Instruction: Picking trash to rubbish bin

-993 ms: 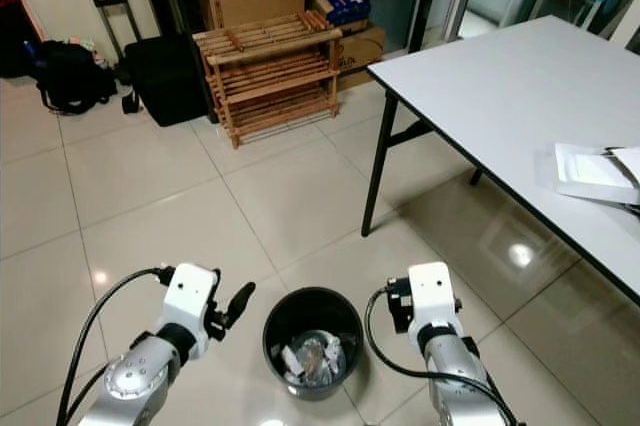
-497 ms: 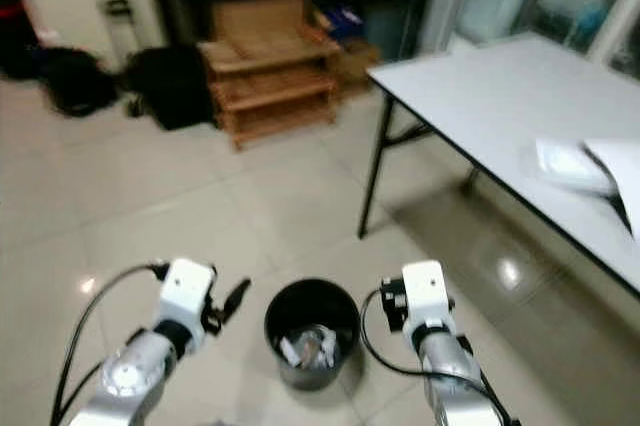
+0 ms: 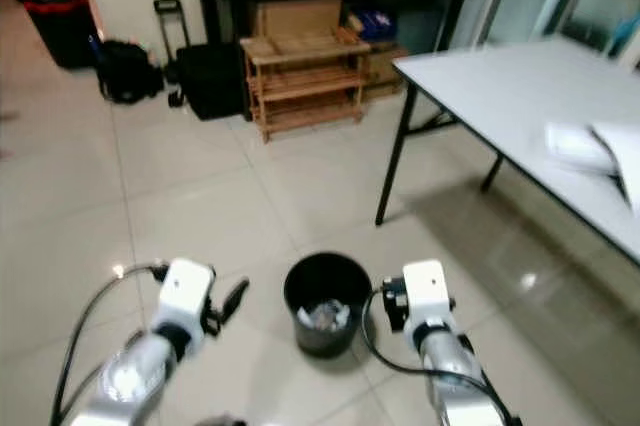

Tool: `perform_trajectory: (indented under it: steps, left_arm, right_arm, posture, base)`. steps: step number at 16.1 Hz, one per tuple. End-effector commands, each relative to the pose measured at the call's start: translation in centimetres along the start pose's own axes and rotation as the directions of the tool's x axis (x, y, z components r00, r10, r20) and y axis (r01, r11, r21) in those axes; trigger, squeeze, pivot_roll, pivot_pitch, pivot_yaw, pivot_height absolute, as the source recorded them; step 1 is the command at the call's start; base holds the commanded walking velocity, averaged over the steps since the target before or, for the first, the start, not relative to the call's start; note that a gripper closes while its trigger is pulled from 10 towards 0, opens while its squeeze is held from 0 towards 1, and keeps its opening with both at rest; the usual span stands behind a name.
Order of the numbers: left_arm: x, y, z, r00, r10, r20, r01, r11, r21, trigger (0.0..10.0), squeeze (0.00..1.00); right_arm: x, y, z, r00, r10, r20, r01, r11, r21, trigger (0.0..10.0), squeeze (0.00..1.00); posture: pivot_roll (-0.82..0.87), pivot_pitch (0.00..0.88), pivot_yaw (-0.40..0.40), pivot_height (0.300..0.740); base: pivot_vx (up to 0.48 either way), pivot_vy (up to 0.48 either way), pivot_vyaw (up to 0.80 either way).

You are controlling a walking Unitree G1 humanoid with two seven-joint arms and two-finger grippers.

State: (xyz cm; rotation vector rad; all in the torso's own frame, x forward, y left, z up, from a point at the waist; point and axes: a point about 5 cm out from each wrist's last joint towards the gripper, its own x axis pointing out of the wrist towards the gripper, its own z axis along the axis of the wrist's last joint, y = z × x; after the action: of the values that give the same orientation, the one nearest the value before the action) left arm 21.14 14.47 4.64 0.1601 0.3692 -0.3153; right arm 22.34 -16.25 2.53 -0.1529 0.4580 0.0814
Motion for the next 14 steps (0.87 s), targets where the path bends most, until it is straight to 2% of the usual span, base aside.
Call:
perform_trajectory:
  steps: [1,4,6,9,12,14]
  left_arm:
    - [0.4,-0.2,1.3,0.999,-0.010,0.053,0.009,1.000,0.023,10.0,0.00]
    - [0.4,0.2,1.9,0.997,0.007,0.072,-0.006,1.000,-0.011,10.0,0.00]
    - [0.6,0.2,1.9,0.998,0.018,0.059,-0.018,1.000,-0.003,10.0,0.00]
    - [1.3,0.2,2.5,0.996,0.038,0.078,-0.039,0.999,0.007,10.0,0.00]
    - [1.5,1.5,3.3,0.989,0.105,0.100,-0.103,0.994,-0.016,10.0,0.00]
    - [2.0,2.1,3.9,0.985,0.120,0.121,-0.119,0.993,-0.013,10.0,0.00]
  right_arm:
    - [-0.2,-1.0,0.0,0.999,-0.050,-0.006,0.050,0.999,0.004,10.0,0.00]
    - [-0.3,-1.4,0.0,0.996,-0.090,-0.012,0.090,0.995,0.031,10.0,0.00]
    - [-0.4,-1.5,0.4,0.994,-0.105,-0.004,0.105,0.994,0.029,10.0,0.00]
    - [0.0,-2.5,0.7,0.986,-0.164,-0.018,0.164,0.986,0.024,10.0,0.00]
    - [0.4,-3.0,1.2,0.977,-0.214,-0.013,0.215,0.975,0.054,10.0,0.00]
    - [0.9,-3.1,1.4,0.972,-0.234,-0.023,0.236,0.965,0.112,10.0,0.00]
  posture:
    - [0.00,0.000,-0.053,0.740]
    - [-0.01,0.000,-0.063,0.740]
    - [-0.02,0.000,-0.068,0.740]
    - [-0.02,0.000,-0.075,0.740]
    - [0.00,0.000,-0.067,0.740]
    - [0.01,0.000,-0.064,0.740]
  base:
    - [0.000,0.000,-0.80]
    - [0.000,0.000,-0.80]
    - [0.000,0.000,-0.80]
    - [0.000,0.000,-0.80]
    - [0.000,0.000,-0.80]
    - [0.000,0.000,-0.80]
